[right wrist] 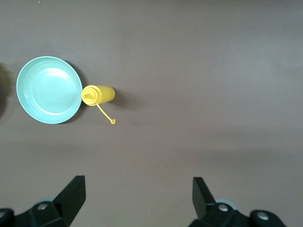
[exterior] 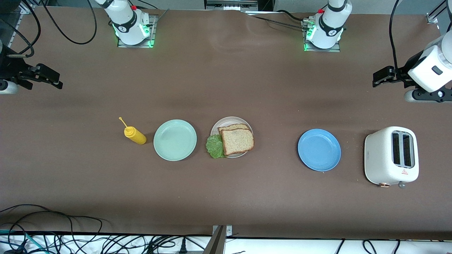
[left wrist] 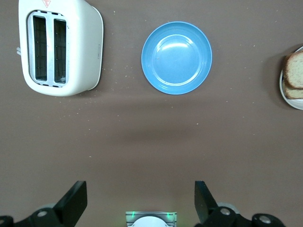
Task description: Make sandwich on beige plate with both arms
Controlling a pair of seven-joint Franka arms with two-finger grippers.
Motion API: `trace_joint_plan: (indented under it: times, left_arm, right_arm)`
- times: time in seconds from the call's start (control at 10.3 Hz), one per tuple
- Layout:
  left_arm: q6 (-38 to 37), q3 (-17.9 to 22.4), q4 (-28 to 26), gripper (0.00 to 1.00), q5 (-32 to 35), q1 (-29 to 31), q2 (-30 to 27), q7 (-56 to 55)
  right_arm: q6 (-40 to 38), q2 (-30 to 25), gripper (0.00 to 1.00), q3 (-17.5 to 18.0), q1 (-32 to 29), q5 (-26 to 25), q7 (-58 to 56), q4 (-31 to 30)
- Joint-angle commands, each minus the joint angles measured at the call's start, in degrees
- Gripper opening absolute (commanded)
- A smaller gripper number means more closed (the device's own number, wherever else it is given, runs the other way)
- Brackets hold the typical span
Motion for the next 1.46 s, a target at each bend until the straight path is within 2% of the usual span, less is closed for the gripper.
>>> trace_joint_plan:
  times: [0.0,0.87,1.36]
  left_arm:
    - [-1.7,-0.3,2.8,1.0,-2.6,2.3,1.3,1.4]
    - [-1.3,-0.5,4.0,1.0,-2.1,2.1,2.1,1.7]
    - [-0.8,-0.5,3.8,1.0,-1.7,2.1,3.8,1.7]
  right_arm:
    - [-1.1,0.4,1.0,0.4,-0.5,1.0,0.3,1.4]
    - [0.4,0.3,1.0,0.4,-0.5,0.7,0.5,1.3]
    - [-1.2,-0.6,1.0,0.5,-0.5,0.2,0.5,1.4]
